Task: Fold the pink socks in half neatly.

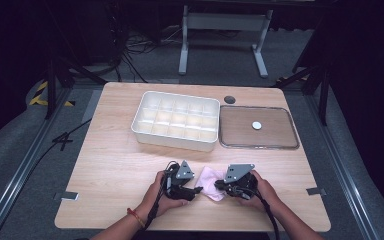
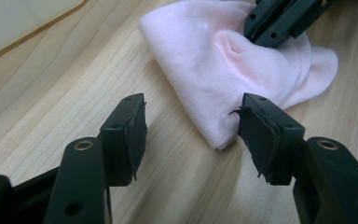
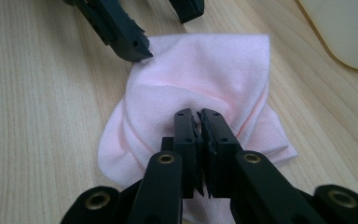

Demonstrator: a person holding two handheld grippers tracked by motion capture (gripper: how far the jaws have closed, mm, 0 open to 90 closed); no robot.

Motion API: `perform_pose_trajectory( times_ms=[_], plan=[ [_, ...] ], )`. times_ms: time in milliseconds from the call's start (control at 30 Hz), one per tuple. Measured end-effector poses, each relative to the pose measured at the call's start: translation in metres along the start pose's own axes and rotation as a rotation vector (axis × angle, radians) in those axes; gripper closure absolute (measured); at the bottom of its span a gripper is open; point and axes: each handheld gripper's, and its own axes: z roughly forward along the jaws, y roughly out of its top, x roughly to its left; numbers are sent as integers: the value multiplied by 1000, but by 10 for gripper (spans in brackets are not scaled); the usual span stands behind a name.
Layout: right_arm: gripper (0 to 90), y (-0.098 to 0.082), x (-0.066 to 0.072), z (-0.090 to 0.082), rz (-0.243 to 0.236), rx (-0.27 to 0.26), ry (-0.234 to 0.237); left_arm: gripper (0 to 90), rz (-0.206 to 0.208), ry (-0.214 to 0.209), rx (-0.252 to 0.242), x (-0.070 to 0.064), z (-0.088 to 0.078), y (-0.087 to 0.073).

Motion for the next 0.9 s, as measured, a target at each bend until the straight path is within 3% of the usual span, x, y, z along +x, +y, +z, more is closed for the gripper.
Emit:
perform_pose_trajectory(
  times_ms=[133,267,400,500,567,700,900],
  plan=[
    [861,1,1,1,-10,-6,3,450,-2,-9,-5,2,1,0],
    [861,1,1,1,-14,-6,-1,547,-13,-28,-11,4,2,1],
    [863,1,1,2,-24,-5,-11,585,-22,-62,-6,4,4,4],
    [866,1,2,2,-38,-4,-17,565,-88,-108,-34,9,5,3],
    [866,1,3,2,-45,-5,-21,577,-106,-131,-52,10,3,4],
    [867,1,3,2,-51,-4,-24,631,-100,-129,-91,7,-1,9],
    [868,2,5,2,-68,-1,-37,739,-64,-96,-75,5,1,10]
  ],
)
